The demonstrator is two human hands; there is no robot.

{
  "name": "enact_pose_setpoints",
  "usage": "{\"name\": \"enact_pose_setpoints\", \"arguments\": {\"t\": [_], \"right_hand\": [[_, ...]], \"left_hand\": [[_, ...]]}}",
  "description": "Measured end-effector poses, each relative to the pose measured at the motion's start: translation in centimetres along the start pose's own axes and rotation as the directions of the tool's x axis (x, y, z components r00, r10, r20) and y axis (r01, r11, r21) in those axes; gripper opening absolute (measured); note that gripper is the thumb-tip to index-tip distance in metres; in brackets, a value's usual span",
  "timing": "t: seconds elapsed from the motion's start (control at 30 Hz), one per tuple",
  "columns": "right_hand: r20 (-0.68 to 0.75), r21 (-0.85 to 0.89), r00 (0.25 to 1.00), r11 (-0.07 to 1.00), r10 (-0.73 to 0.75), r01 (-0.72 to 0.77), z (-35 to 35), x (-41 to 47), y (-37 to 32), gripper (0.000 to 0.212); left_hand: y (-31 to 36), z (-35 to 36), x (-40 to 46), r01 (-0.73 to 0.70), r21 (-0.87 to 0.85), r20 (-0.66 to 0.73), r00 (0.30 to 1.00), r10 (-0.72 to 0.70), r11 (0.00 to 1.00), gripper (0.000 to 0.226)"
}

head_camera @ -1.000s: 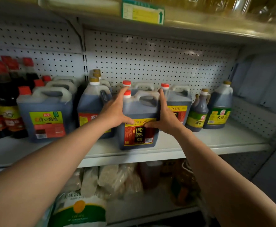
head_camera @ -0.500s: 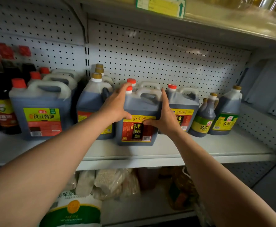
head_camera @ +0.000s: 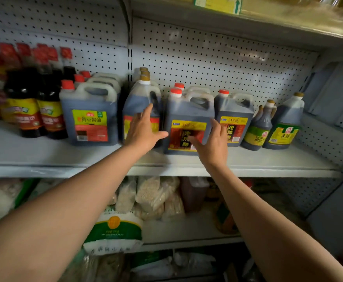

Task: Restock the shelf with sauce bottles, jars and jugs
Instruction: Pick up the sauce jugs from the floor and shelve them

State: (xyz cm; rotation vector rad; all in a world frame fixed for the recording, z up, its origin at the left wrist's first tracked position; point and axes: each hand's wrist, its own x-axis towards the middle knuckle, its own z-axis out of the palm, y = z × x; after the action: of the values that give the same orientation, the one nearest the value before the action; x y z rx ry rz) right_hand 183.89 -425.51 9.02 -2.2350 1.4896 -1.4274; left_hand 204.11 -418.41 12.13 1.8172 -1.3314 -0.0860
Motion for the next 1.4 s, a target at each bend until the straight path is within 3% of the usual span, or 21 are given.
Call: {"name": "enact_pose_setpoints", "arguments": {"t": [0.13, 0.23, 0.37, 0.57, 0.9, 1.17, 1.4], "right_hand": [[0.082, 0.055, 0.996, 0.998, -0.036, 0.032, 0.8, -4.9, -3.3, 0.075], [0.279, 0.069, 0.96, 0.997, 0.002, -0.022, 2.0, -8.4, -5.0, 0.068], [0.539, 0.054, 0.842, 0.996, 0.031, -0.071, 3.3, -13.1, -6.2, 0.063], [0.761, -0.017, 0.648, 1.0, 0.023, -0.015, 6.1, -18.1, -7.5, 0.074], [0.889, -0.002, 0.455, 0.994, -0.051, 0.114, 12.3, -22.3, -9.1, 0.077], [0.958, -0.025, 0.285, 0.998, 0.007, 0.059, 17.9, -28.5, -5.9, 0.071], [0.986, -0.141, 0.073, 0.984, 0.149, -0.113, 22.1, -37.0, 0.5, 0.058]], "left_hand": [[-4.1, -2.9, -5.1, 0.119, -0.002, 0.013, 0.993, -0.119, 0.993, 0.087], [-7.0, -4.7, -8.9, 0.227, 0.022, 0.037, 0.973, -0.228, 0.974, 0.082], [-10.4, -5.5, -13.3, 0.347, 0.06, 0.089, 0.932, -0.352, 0.936, 0.075], [-14.7, -5.5, -18.5, 0.424, 0.145, 0.132, 0.887, -0.443, 0.894, 0.076], [-21.2, -5.6, -22.7, 0.551, 0.173, 0.133, 0.808, -0.574, 0.816, 0.076], [-27.3, -3.3, -28.9, 0.676, 0.194, 0.134, 0.7, -0.701, 0.711, 0.078], [-33.5, 1.9, -37.1, 0.837, 0.136, 0.218, 0.497, -0.84, 0.531, 0.073]]}}
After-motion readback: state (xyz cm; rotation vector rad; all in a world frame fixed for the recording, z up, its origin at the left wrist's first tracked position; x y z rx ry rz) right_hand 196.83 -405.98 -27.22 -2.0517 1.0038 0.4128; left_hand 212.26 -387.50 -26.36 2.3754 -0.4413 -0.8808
